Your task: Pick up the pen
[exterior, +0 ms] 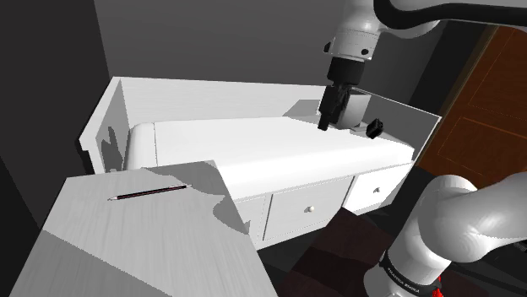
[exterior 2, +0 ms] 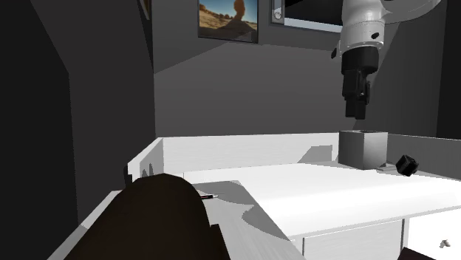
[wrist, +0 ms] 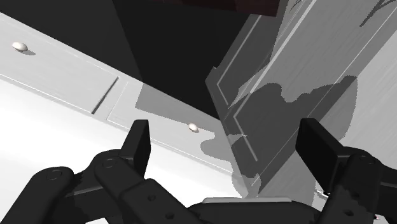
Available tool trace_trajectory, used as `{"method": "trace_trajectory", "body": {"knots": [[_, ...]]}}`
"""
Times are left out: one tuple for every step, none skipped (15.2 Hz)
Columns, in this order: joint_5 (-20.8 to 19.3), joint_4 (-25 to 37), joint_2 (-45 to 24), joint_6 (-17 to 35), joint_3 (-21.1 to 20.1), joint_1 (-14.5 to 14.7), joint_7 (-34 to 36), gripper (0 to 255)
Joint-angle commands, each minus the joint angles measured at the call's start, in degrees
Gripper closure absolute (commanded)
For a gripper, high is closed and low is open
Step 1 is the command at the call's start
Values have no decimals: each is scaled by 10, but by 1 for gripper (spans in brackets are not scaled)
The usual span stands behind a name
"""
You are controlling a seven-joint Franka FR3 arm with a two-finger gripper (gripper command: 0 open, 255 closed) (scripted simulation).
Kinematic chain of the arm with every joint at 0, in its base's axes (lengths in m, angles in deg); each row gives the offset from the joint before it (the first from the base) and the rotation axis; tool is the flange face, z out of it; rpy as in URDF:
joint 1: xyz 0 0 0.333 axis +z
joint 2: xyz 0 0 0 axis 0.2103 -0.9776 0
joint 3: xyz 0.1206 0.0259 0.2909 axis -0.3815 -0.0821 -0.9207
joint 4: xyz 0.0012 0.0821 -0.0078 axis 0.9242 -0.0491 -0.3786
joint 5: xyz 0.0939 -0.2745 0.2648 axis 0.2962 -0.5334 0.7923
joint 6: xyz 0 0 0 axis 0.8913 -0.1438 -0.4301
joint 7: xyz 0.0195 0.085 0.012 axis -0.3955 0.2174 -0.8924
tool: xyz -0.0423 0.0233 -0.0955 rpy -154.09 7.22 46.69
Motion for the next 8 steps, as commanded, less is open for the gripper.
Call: {"method": "trace_trajectory", "body": {"knots": [[0,0,0,0,0,0,0,0],[-1,5,-21,14,-2,6,-13,0],[-1,11,-41,28,-4,11,-25,0],[-2,18,-62,42,-6,17,-38,0],[-3,25,-83,54,-8,22,-50,0],[-3,33,-104,66,-11,27,-62,0],[-4,41,-125,78,-14,32,-73,0],[-5,50,-145,89,-16,37,-85,0]]}}
